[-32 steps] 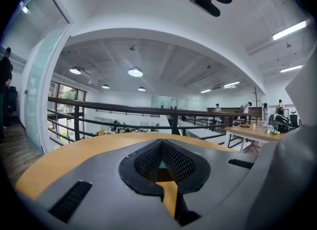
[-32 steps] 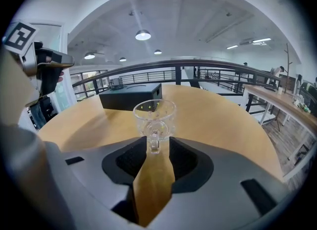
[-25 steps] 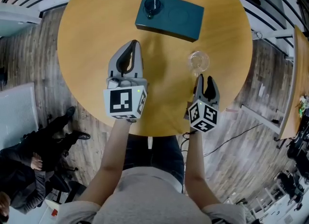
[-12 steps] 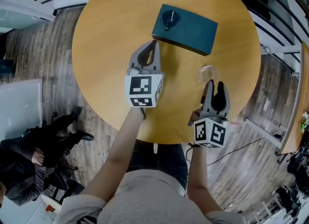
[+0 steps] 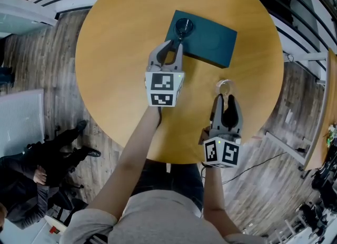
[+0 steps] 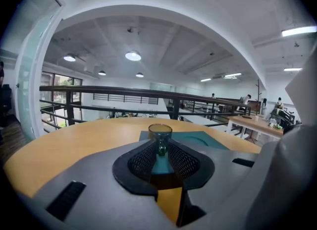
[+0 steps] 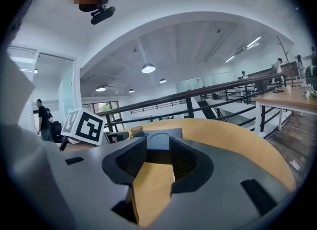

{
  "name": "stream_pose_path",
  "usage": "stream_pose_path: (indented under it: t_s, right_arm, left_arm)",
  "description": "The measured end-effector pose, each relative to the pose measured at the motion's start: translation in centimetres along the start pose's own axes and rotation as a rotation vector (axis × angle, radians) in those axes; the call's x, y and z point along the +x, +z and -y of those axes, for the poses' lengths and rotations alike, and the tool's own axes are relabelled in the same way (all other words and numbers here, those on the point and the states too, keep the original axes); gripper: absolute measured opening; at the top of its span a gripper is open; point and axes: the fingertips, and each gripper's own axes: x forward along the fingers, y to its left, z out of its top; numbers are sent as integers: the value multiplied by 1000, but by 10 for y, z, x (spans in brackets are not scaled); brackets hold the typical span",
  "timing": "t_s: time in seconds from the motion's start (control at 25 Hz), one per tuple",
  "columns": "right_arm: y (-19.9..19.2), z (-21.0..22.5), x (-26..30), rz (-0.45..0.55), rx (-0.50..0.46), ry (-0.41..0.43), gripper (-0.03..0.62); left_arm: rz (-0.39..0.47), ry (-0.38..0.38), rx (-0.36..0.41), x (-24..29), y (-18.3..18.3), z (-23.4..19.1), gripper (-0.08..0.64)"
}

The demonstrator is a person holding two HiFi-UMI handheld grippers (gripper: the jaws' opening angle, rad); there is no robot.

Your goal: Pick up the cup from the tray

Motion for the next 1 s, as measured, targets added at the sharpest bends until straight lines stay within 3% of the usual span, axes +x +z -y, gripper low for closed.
stream_pose_path:
  t_s: [0.84, 1.0]
  right_arm:
    - [-18, 24, 12, -51, 19, -47, 135]
    - [-18, 25, 15, -54, 19, -53, 135]
  left_arm:
    - [-113, 37, 31, 44, -14, 2, 109]
    - [-134, 50, 49, 44, -19, 1, 72]
